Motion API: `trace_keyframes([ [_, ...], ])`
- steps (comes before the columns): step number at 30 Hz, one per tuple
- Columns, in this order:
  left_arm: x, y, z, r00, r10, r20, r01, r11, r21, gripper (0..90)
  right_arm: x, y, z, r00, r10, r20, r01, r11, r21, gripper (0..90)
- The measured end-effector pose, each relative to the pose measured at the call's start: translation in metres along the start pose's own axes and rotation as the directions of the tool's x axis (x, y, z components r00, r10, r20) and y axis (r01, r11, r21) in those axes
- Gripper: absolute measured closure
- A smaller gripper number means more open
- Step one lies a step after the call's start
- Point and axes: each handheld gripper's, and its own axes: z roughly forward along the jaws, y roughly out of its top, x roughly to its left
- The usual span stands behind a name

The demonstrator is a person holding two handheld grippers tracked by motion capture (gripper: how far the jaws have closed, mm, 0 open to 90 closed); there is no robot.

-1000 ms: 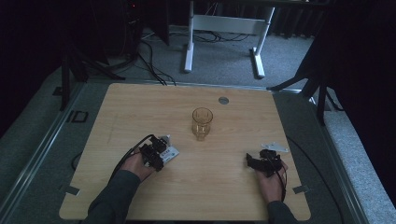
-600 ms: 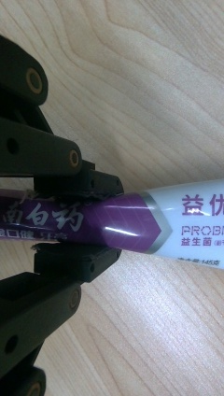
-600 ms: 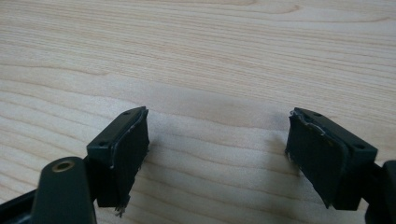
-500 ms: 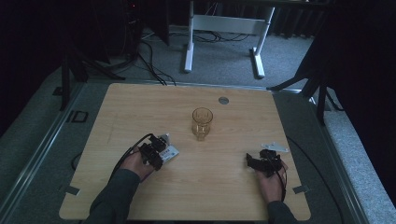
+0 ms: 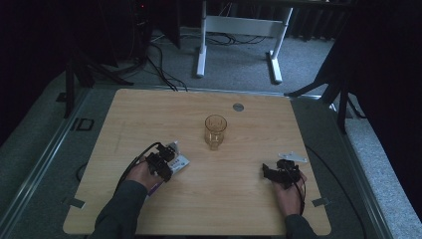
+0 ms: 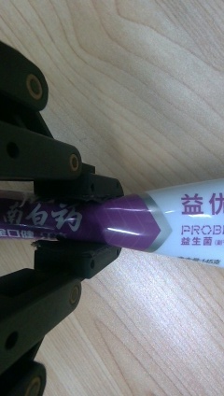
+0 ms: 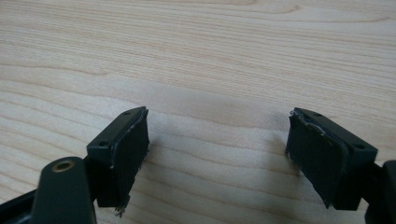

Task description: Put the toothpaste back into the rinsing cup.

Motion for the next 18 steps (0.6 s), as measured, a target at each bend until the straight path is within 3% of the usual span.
trace_keyframes([
  [18,0.007,-0.001,-0.016,0.9993,-0.038,-0.001,0.038,0.9966,-0.073,71.9,0.000,0.000,0.000,1.0000,0.000,0.000,0.000,1.000,0.000,20.9],
])
